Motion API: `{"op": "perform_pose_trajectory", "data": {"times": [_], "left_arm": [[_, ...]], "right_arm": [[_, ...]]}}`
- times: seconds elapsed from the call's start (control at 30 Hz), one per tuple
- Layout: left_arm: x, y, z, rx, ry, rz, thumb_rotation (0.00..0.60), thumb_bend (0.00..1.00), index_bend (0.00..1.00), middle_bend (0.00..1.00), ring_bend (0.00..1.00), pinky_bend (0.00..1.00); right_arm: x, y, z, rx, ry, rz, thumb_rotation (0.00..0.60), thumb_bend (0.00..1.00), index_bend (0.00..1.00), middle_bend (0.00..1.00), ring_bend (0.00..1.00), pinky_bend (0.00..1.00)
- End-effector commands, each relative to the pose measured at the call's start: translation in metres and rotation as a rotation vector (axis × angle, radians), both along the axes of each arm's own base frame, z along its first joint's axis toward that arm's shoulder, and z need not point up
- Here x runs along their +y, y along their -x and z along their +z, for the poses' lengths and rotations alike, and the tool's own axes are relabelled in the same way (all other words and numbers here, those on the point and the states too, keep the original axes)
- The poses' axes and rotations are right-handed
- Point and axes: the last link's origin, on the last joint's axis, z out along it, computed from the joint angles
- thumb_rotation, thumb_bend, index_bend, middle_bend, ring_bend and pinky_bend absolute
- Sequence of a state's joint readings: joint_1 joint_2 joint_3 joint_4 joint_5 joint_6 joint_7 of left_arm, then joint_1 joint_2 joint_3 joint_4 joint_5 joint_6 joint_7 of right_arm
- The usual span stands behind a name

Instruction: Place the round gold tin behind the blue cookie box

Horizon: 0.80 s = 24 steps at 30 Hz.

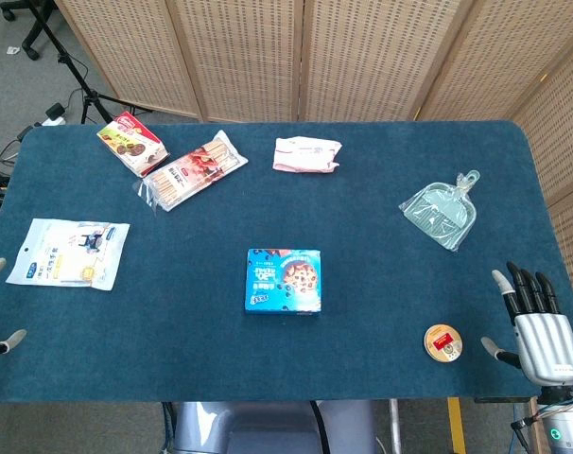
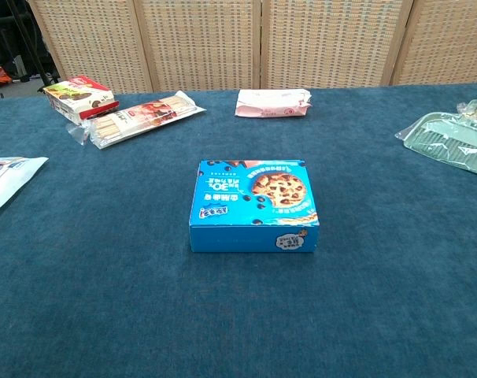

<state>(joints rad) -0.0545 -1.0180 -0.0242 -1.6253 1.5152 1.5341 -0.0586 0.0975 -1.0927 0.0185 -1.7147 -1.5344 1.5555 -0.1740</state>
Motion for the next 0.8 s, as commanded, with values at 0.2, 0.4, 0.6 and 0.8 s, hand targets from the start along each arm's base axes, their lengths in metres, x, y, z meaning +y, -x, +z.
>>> {"op": "perform_pose_trajectory", "data": {"times": [0.2, 0.4, 0.6, 0.8], "left_arm": [[-0.001, 0.000, 0.001, -0.011, -0.001, -0.005, 0.600, 0.00, 0.00, 0.00, 0.00, 0.00], [0.001, 0.000, 0.002, -0.013, -0.003, -0.008, 0.600, 0.00, 0.00, 0.00, 0.00, 0.00], [0.006, 0.000, 0.002, -0.016, -0.005, 0.009, 0.600, 0.00, 0.00, 0.00, 0.00, 0.00], [0.007, 0.001, 0.004, -0.025, -0.010, 0.016, 0.600, 0.00, 0.00, 0.00, 0.00, 0.00]], "right_arm": [[0.000, 0.000, 0.001, -0.072, -0.025, 0.000, 0.600, 0.00, 0.00, 0.00, 0.00, 0.00], [0.005, 0.010, 0.004, -0.112, -0.222, -0.010, 0.600, 0.00, 0.00, 0.00, 0.00, 0.00], [0.008, 0.019, 0.007, -0.042, -0.440, 0.001, 0.600, 0.00, 0.00, 0.00, 0.00, 0.00], [0.004, 0.035, -0.005, 0.027, -0.539, -0.019, 0.600, 0.00, 0.00, 0.00, 0.00, 0.00]]}}
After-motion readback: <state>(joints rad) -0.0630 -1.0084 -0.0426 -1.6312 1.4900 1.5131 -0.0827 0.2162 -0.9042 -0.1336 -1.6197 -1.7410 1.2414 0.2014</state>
